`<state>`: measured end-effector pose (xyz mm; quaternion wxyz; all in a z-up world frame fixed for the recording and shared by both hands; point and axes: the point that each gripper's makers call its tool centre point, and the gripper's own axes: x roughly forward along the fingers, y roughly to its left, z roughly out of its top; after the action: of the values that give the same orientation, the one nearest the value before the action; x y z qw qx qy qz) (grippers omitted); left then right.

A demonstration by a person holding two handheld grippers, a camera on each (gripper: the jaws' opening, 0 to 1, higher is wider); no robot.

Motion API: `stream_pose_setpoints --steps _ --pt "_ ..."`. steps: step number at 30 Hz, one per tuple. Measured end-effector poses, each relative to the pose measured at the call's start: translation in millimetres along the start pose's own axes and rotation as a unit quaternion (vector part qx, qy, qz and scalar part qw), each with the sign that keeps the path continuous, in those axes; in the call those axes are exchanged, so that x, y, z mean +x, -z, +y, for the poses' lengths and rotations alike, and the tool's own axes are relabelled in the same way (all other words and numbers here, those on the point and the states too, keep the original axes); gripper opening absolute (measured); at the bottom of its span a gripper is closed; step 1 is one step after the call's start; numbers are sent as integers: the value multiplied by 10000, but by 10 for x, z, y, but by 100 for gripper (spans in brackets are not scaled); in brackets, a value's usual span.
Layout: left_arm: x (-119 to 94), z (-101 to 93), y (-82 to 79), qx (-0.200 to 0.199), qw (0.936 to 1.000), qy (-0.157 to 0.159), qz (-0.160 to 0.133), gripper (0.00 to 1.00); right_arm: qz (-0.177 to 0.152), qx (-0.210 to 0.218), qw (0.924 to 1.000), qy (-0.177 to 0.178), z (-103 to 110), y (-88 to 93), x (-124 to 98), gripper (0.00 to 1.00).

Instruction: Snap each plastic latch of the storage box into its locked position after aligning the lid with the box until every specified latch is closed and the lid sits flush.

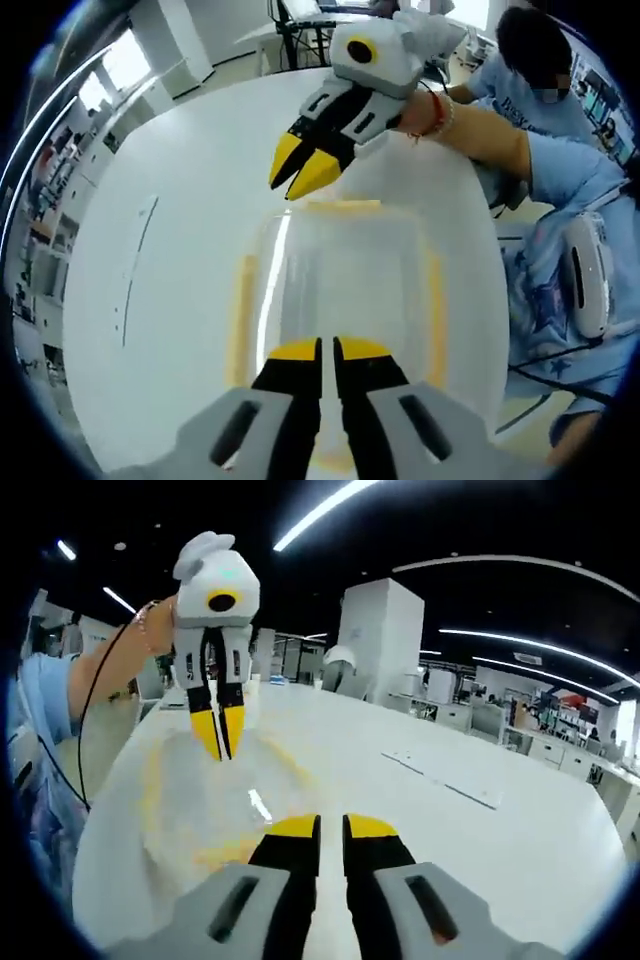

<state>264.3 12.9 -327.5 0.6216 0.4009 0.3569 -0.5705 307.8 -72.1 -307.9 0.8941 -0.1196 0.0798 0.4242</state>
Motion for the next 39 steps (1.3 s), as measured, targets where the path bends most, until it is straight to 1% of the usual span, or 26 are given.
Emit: stream_pose_setpoints --steps 3,5,6,10,11,12,17,19,21,23,25,26,27,28,31,34,36,37,38,39 --pt "1 -4 2 59 10000 5 -49 5 14 -127 9999 -117 103 -205 48 8" --pt "-2 2 7 20 10000 -6 -66 5 172 -250 9991 -285 215 -302 111 8" --pt "-3 3 10 -58 10000 -13 -72 5 214 -306 9987 -333 248 -326 131 8" --pt "-13 5 25 -155 9998 -33 -124 4 586 -527 9941 -742 498 -382 246 8" --pt "-13 6 25 -179 9997 -39 -129 4 650 -570 9932 -776 527 -393 278 8" --pt "-16 11 29 -189 9997 -46 -138 4 772 -660 9912 -847 570 -378 301 8" --pt "-28 20 35 -240 9995 -65 -217 4 1224 -906 9838 -942 688 -311 412 5" --pt "-39 33 44 -393 9988 -26 -304 4 1399 -965 9803 -1006 734 -272 445 2" --pt "-50 33 53 -418 9982 20 -421 4 1507 -963 9781 -1066 790 -240 469 1" --pt "-60 33 60 -489 9973 66 -539 5 1709 -1054 9733 -1113 838 -179 486 0" --pt "-69 24 64 -450 9966 106 -679 5 2028 -1206 9653 -1119 860 -84 481 0" --pt "-69 20 58 -522 9955 124 -777 5 1862 -1161 9703 -1021 869 -138 532 0" --pt "-76 22 73 -535 9953 146 -791 5 1999 -1204 9667 -1052 879 -113 492 0" --pt "-79 21 80 -518 9951 160 -831 6 2049 -1240 9656 -1011 881 -107 485 0" --pt "-77 -7 94 -494 9947 184 -885 6 2203 -1566 9584 -915 875 -97 479 0" --pt "-90 -17 121 -434 9952 188 -853 7 2493 -1948 9451 -818 880 -92 474 0" --pt "-107 -13 153 -373 9963 165 -755 7 2714 -2187 9338 -803 887 -90 476 0" --pt "-118 -10 171 -340 9969 154 -691 7 2796 -2207 9309 -805 888 -89 485 0" --pt "-139 -11 217 -271 9981 124 -533 8 2874 -2246 9275 -817 894 -90 486 0" --pt "-146 -11 234 -262 9984 117 -478 8 2962 -2282 9235 -854 891 -88 488 0"
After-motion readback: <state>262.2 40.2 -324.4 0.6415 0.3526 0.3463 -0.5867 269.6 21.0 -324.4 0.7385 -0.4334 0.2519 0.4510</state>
